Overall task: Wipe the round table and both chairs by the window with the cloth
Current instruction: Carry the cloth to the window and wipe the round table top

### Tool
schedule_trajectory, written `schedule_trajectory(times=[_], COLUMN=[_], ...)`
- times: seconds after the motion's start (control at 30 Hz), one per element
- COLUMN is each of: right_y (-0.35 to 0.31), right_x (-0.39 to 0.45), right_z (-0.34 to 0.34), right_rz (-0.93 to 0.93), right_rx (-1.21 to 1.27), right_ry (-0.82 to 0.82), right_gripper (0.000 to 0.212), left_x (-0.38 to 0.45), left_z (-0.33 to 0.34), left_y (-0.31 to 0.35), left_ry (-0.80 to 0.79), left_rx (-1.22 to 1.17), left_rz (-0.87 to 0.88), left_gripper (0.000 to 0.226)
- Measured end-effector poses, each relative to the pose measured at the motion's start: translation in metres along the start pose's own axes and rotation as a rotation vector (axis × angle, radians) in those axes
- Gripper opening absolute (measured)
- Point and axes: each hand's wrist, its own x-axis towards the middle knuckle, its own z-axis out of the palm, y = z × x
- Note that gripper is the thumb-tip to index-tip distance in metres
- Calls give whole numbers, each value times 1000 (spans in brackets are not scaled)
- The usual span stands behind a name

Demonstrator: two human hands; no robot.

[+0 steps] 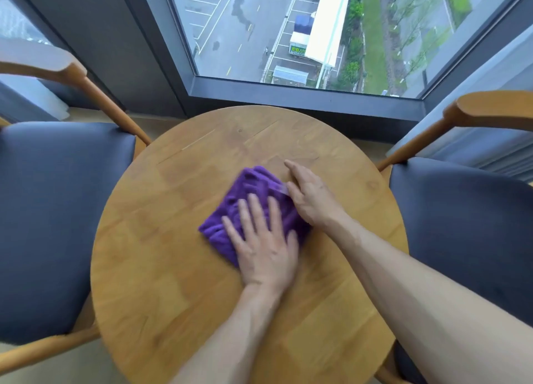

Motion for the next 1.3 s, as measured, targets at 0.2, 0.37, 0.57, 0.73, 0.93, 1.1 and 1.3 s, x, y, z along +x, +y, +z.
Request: schedule_trajectory(times=[0.2,0.37,0.57,0.73,0.93,1.1,1.3], right_y=[9,10,4,1,0,-20,-64], right_x=[-18,-39,-49,-60,-97,-139,-191], right_z=[4,19,26,38,56,82,131], right_rz=[-39,38,67,89,130,133,131], right_rx=[-251,-301,-284,-309,-346,-370,-344], right_ry=[25,59,43,119,286,256,197], right_gripper=[50,56,52,50,47,49,54], left_x=[-15,22,34,14,-68,-118,-138], left_z=[2,-15,-9,-2,5,3,-8], left_y=[-54,-171,-147,-48,-33,-90,-216], left_ry=[-12,3,62,-2,-58,-39,-2], left_rx=[21,53,-46,-49,41,-2,29], left_rz=[647,474,-365,-290,275,511,506], left_gripper=[70,68,65,74,77,73,68])
